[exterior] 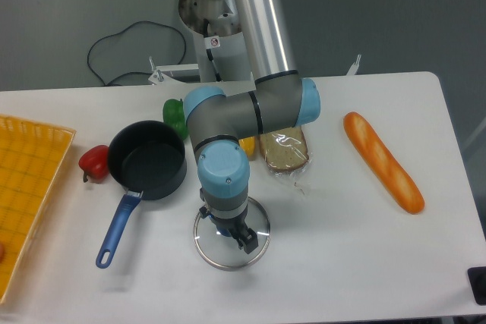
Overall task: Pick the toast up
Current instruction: 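Release the glass lid and lift the gripper away from it, then move the gripper over the bagged toast slice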
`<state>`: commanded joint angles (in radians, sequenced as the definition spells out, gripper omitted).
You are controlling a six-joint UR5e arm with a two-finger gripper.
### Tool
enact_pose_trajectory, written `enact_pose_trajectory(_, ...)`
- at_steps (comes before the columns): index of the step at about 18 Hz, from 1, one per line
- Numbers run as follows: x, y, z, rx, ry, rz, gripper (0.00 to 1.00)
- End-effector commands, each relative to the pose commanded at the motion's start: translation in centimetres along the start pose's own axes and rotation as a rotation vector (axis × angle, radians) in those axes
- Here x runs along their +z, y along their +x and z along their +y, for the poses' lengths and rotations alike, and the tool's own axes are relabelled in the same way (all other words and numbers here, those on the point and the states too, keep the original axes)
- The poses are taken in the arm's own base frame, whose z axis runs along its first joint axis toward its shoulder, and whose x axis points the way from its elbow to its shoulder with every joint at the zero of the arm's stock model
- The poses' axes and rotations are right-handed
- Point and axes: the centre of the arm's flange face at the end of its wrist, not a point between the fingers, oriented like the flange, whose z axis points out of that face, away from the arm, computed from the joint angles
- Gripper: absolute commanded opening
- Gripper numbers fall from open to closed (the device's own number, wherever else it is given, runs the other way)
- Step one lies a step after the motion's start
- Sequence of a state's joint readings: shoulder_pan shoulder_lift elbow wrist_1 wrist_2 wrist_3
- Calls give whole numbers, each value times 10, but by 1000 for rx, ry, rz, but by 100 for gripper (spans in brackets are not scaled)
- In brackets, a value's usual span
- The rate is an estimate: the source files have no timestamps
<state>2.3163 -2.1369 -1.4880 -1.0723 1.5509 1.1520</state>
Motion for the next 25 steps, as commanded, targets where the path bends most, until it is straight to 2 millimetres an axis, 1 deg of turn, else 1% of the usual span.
enact_pose_trajectory(4, -8, -1, 4, 10, 14, -6, 100)
enact_pose_trajectory(7, -5, 3, 5, 6, 4, 3, 100)
enact_pose_trajectory(8, -6, 5, 10, -2, 5, 8, 100)
enact_pose_trajectory(9, -8, 5, 20, -14, 3, 11, 100)
enact_pose_trajectory(10, -6, 7, 27, -20, 1, 20, 100)
enact_pose_trajectory(11, -3, 12, 32, -21, -4, 27, 100)
enact_pose_trajectory(13, 1, 16, 35, -44, -9, 35, 100)
enact_pose_trajectory(14, 2, 15, 37, -64, -10, 38, 100)
enact_pose_trajectory(16, 7, 11, 50, -104, -12, 49, 100)
enact_pose_trajectory(18, 11, 9, 57, -129, -13, 54, 100)
enact_pose_trajectory(20, 4, -1, 63, -183, 10, 41, 100)
enact_pose_trajectory(22, 4, -7, 68, -219, 60, 54, 100)
enact_pose_trajectory(25, 1, -17, 85, -271, 67, 53, 100)
